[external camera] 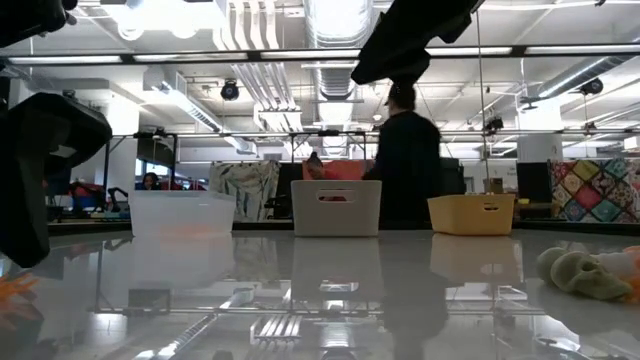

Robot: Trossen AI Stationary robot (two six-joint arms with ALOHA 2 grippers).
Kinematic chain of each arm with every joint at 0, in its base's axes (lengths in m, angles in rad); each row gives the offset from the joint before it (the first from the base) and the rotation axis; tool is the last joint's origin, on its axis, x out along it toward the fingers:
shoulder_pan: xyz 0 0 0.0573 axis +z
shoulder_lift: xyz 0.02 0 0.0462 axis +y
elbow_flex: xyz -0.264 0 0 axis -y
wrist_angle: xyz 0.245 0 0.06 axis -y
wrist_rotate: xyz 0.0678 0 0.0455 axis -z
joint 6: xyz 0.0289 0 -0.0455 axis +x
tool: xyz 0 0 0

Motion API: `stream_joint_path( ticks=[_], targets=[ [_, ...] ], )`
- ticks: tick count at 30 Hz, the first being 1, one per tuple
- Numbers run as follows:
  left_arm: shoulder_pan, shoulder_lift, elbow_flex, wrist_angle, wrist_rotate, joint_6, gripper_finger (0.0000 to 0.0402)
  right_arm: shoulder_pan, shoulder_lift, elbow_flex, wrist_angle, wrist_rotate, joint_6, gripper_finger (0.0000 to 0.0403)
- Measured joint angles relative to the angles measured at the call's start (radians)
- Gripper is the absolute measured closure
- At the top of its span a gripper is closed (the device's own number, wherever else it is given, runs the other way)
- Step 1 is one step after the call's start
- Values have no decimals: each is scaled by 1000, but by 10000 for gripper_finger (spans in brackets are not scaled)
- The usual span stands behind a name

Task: Sort Halloween decoration
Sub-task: Put the orange spider toy into the transparent white bin

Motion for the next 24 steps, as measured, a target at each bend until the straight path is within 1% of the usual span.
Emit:
stream_joint_path(
  ticks=[4, 7, 12, 18, 24],
  targets=[
    [-1, 1, -1, 3, 0, 1, 224, 0, 0, -3, -1, 0, 10, 285],
    [-1, 1, -3, 0, 0, 1, 236, 0, 0, -3, -1, 0, 11, 287],
    [-1, 1, -6, 1, 1, -7, 267, 0, 0, -4, -1, 0, 29, 289],
    [-1, 1, -16, 0, 33, -42, 309, 0, 0, -9, -1, 0, 28, 287],
    [-1, 1, -16, 0, 33, -48, 349, 0, 0, -14, 16, 0, 28, 288]
  ],
)
